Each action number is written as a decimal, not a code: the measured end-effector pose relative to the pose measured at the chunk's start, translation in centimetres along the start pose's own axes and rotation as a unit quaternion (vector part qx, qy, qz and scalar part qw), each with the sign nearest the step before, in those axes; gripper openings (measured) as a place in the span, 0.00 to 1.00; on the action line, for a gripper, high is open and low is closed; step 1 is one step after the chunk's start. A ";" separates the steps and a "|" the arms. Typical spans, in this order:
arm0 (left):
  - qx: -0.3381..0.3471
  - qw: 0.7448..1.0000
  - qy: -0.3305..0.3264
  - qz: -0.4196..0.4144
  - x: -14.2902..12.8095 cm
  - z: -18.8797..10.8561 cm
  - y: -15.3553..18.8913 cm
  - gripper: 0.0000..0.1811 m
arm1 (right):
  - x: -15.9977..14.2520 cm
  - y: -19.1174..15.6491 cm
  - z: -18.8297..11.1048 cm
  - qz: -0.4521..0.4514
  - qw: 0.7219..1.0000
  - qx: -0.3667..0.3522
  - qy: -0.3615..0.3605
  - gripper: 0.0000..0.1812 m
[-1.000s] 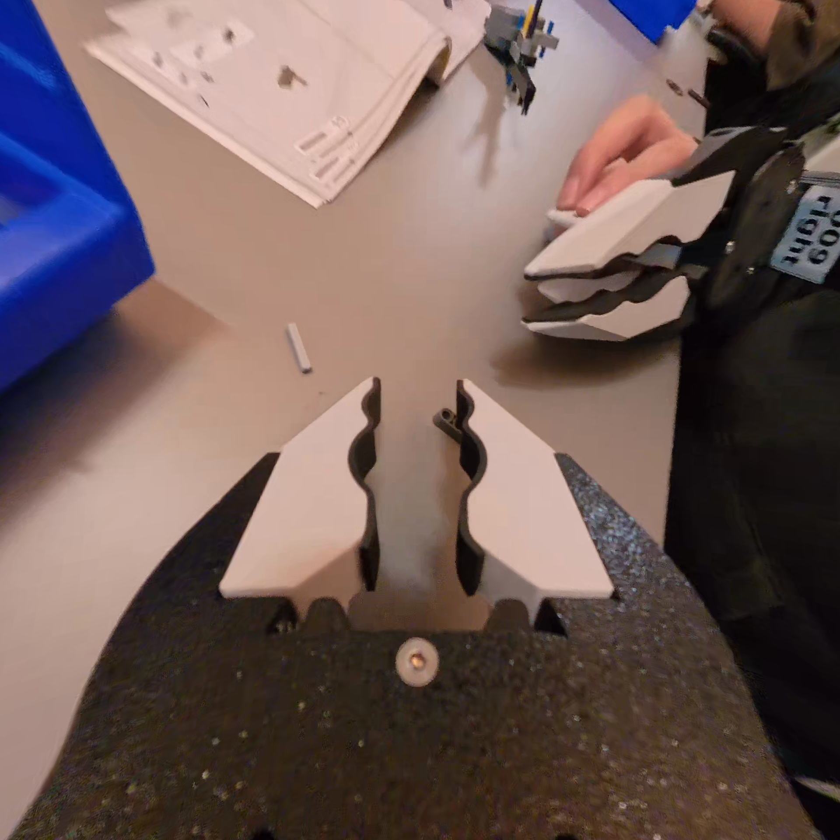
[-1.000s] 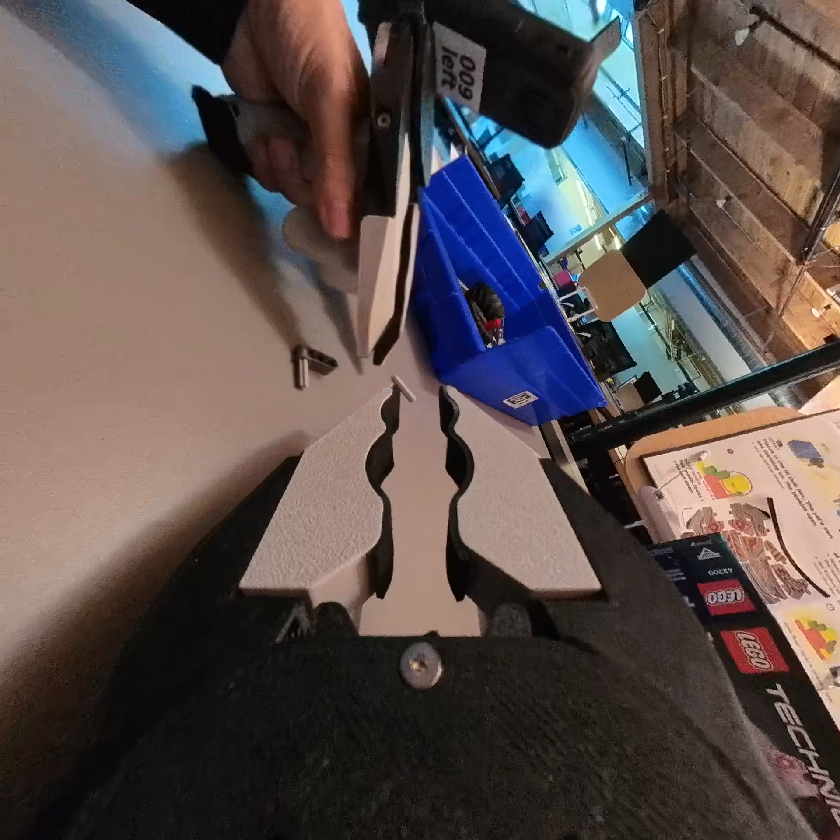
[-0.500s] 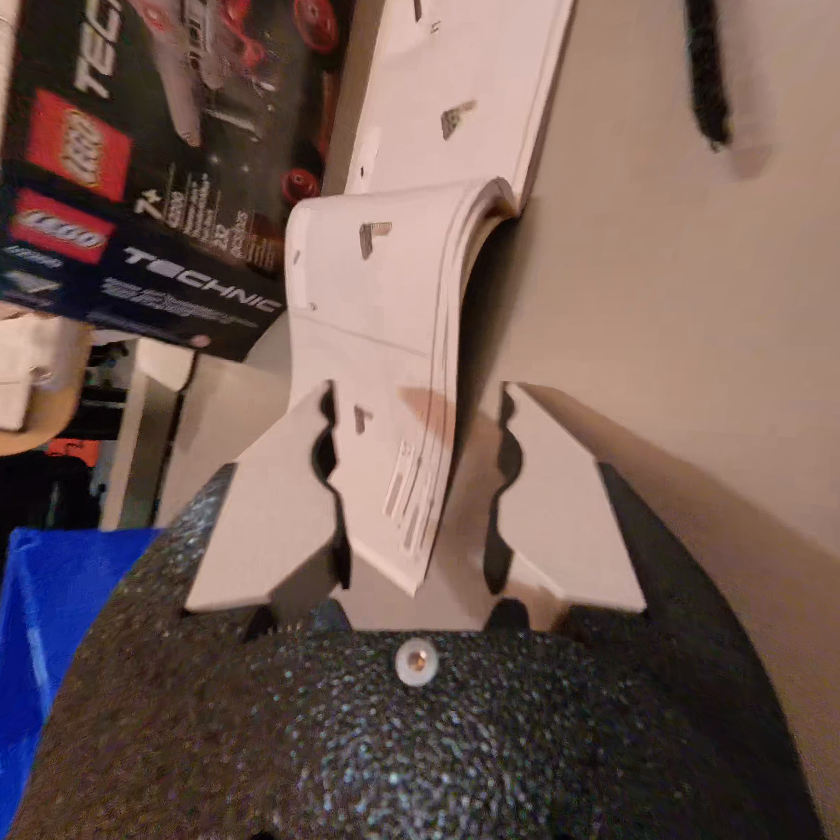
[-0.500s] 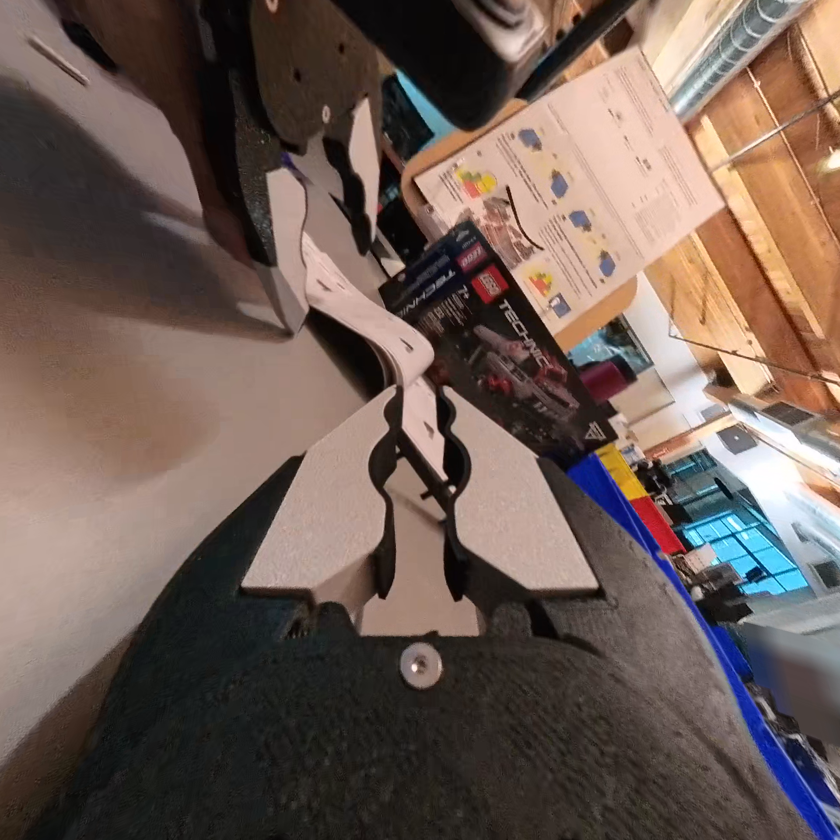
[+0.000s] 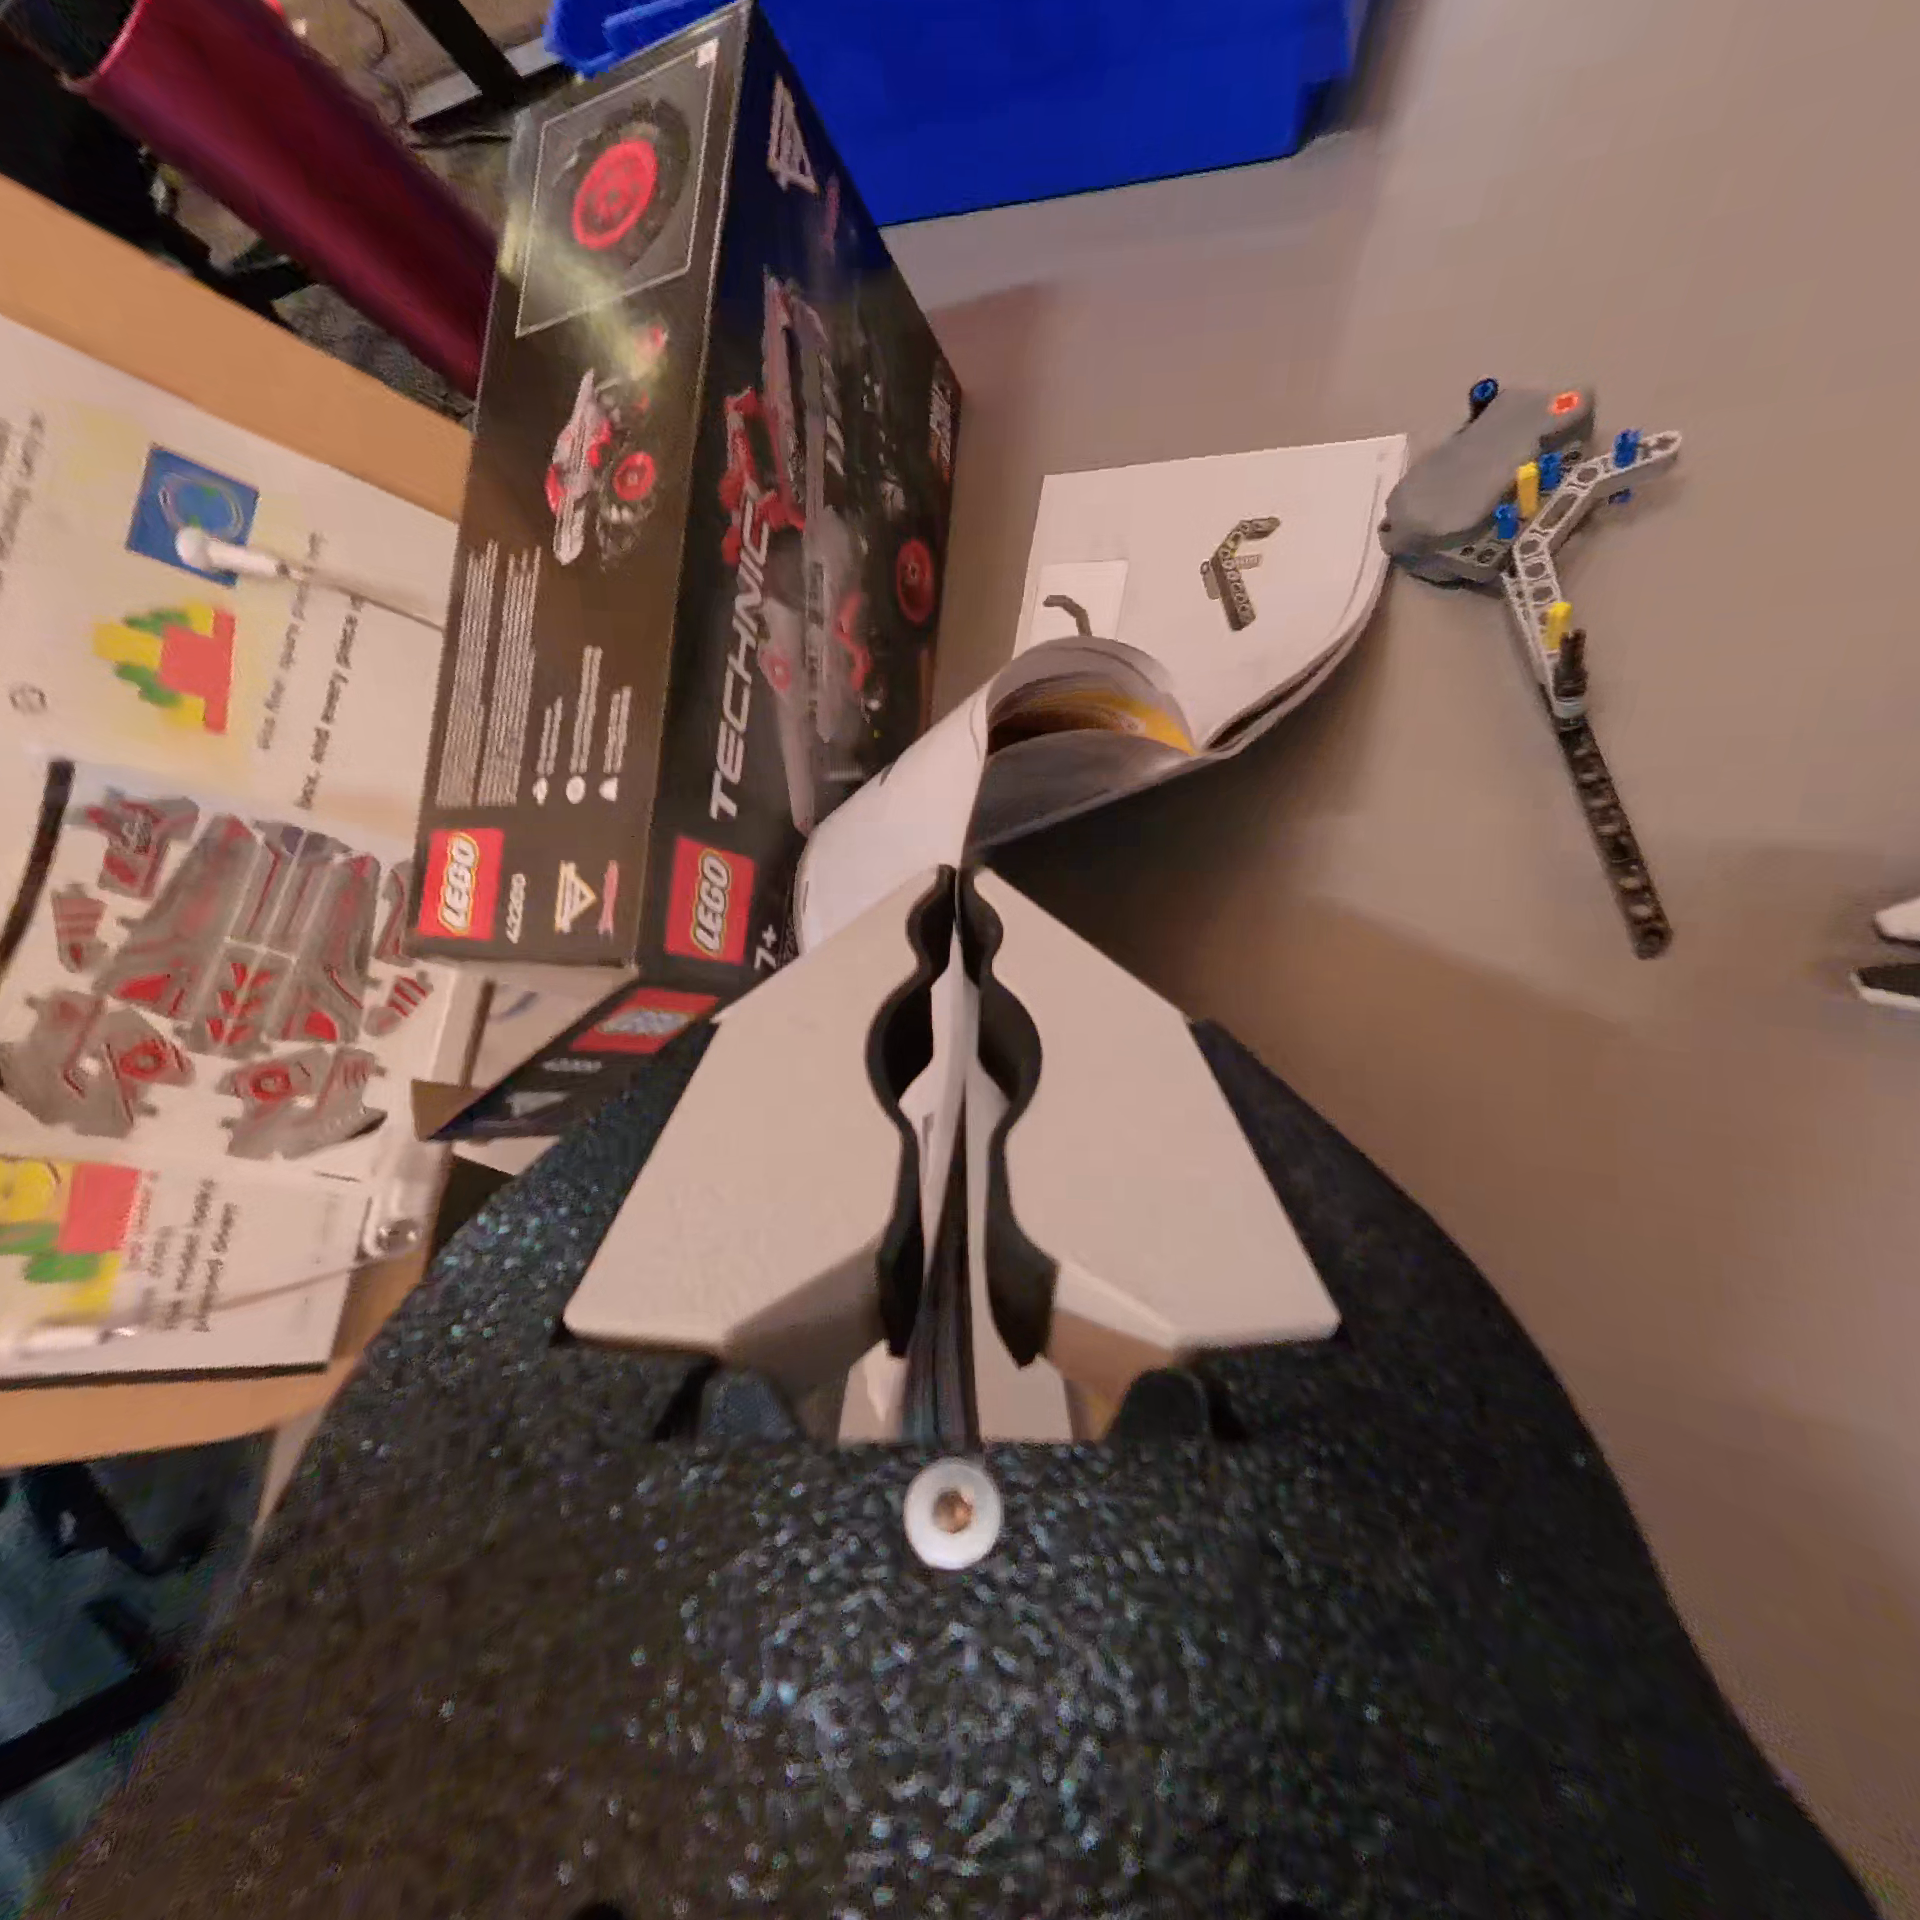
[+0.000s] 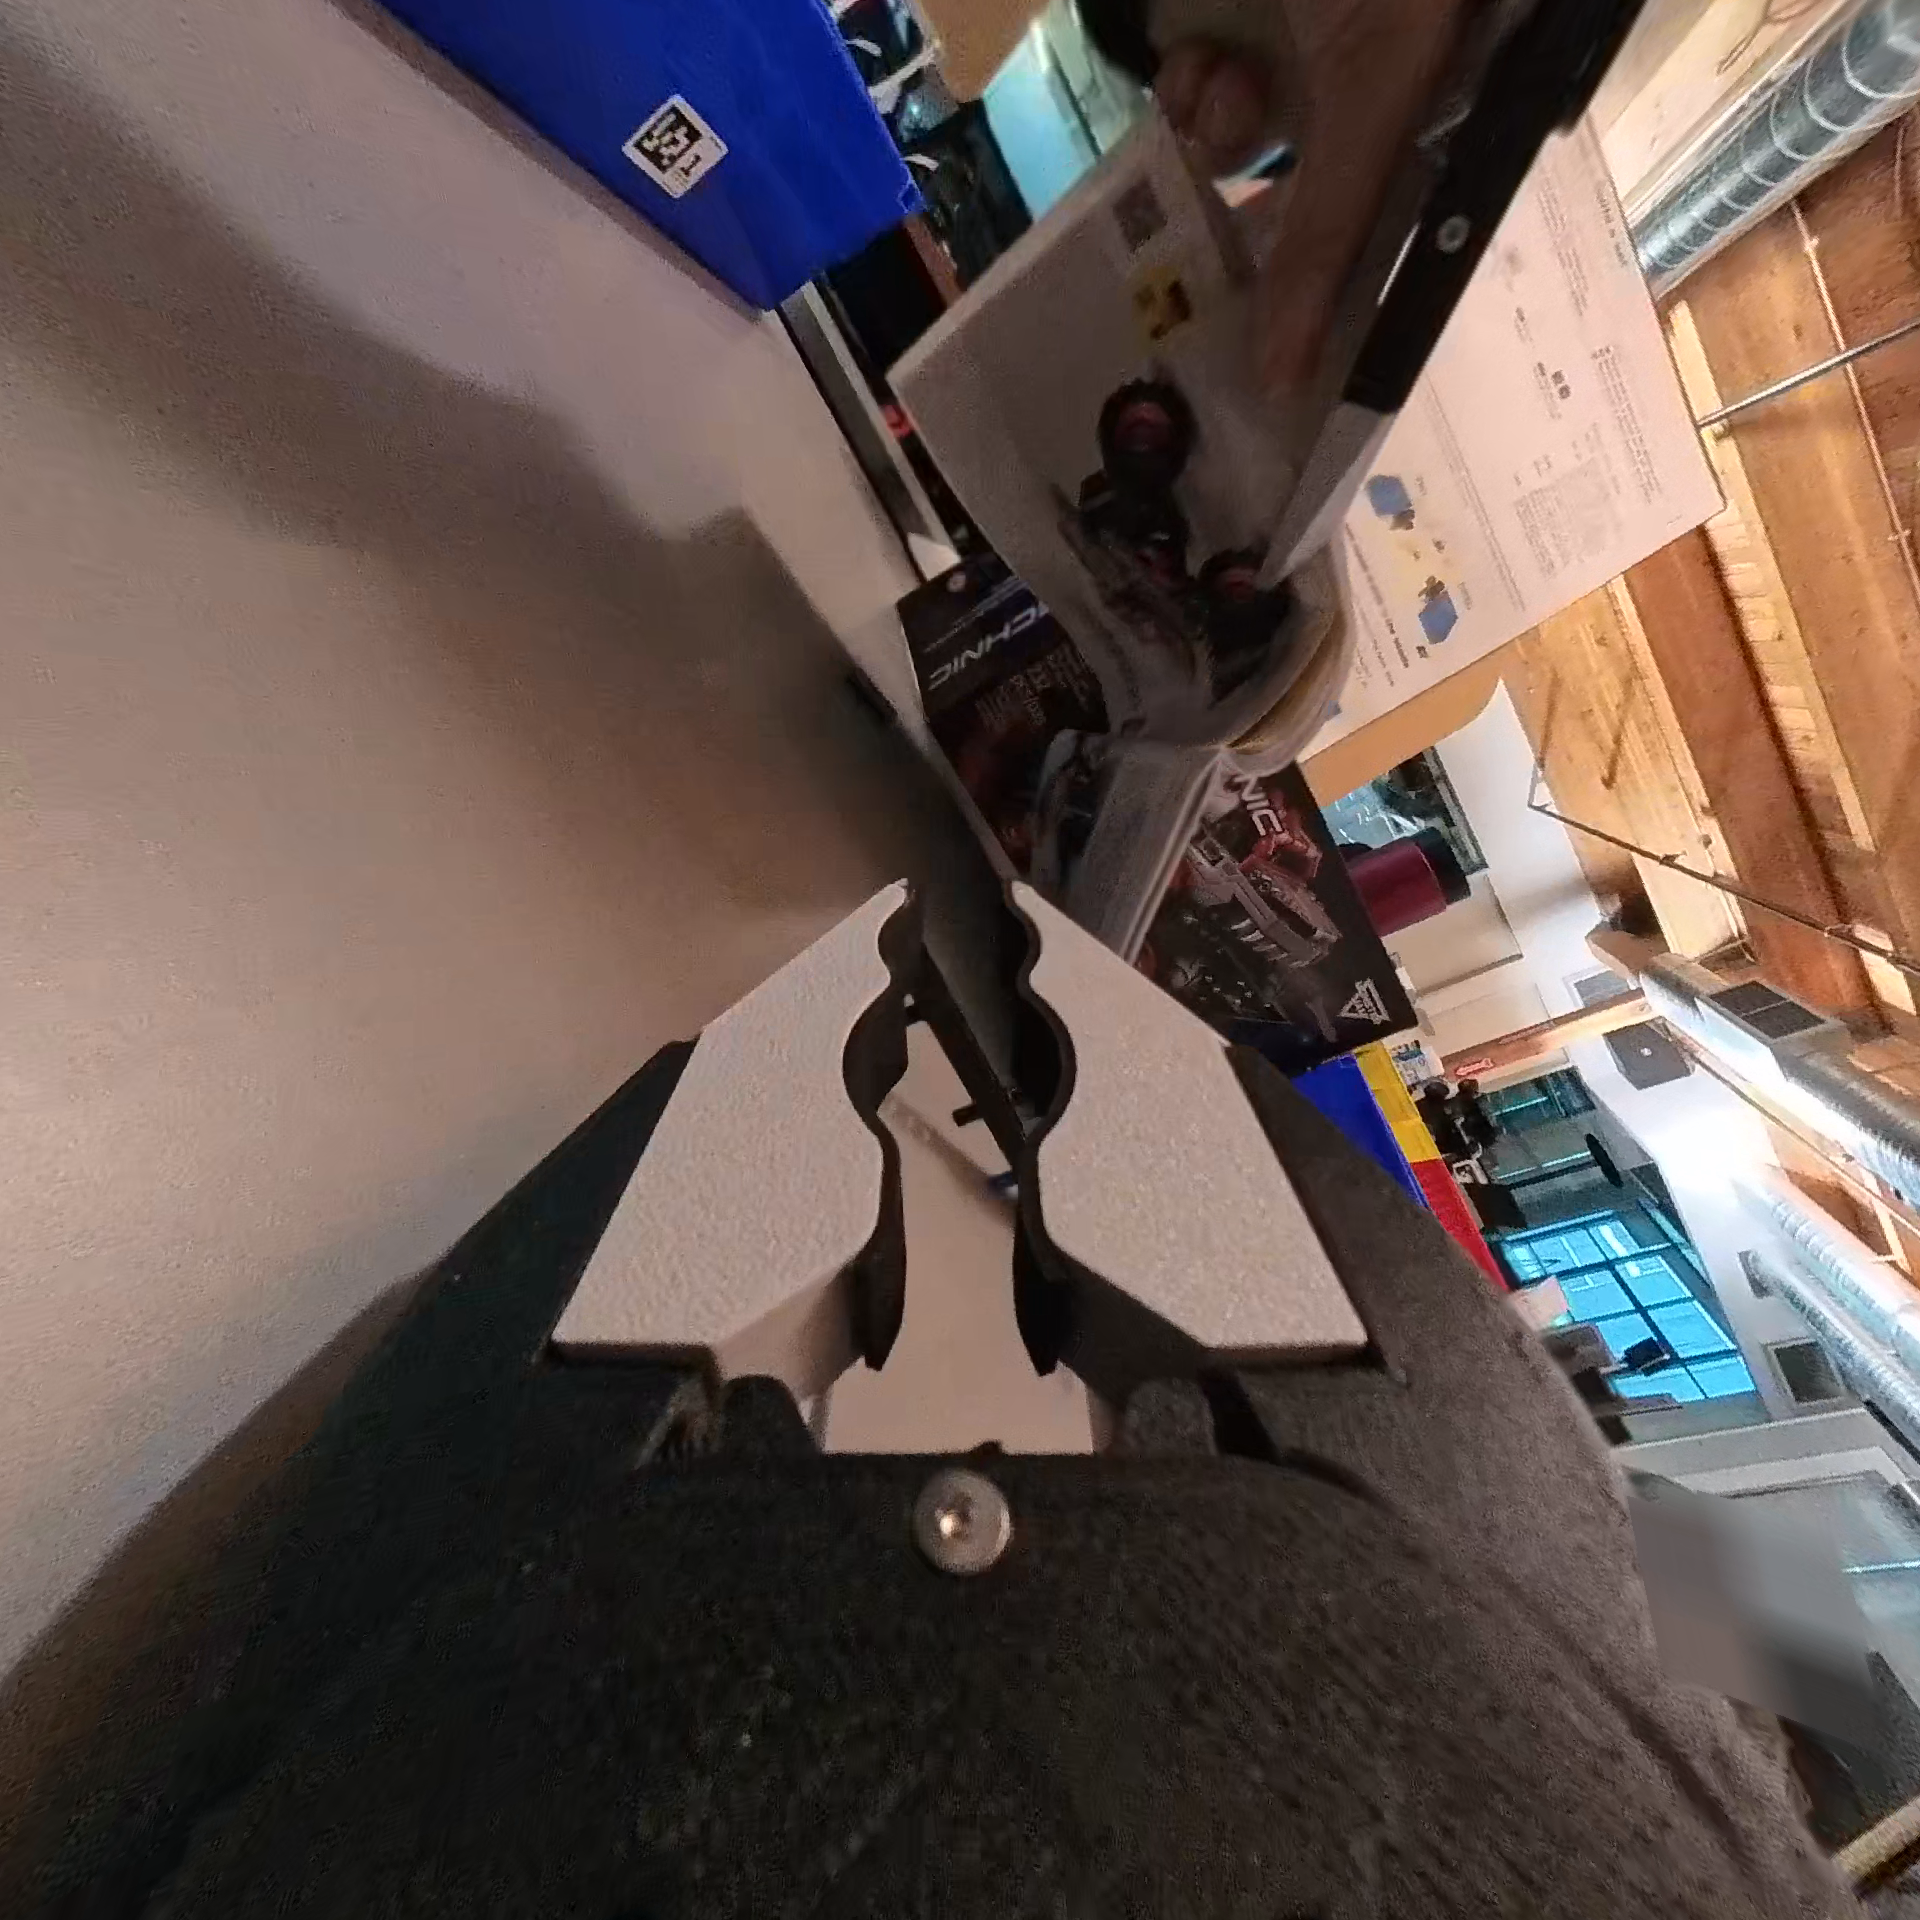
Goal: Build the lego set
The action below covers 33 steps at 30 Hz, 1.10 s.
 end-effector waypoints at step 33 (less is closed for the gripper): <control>0.098 0.972 0.100 -0.188 -8.9 1.9 3.5 0.05 | 2.3 5.4 13.5 0.074 0.970 0.226 -0.058 0.34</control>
Point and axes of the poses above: each gripper's, where its closed fingertips meet, z out along the fingers, x out of its top, y = z × x across the jaws, the point moved 6 cm from there along -z, back along the fingers, and after that the axes turned 10 degrees about -z, right-handed, at the moved point
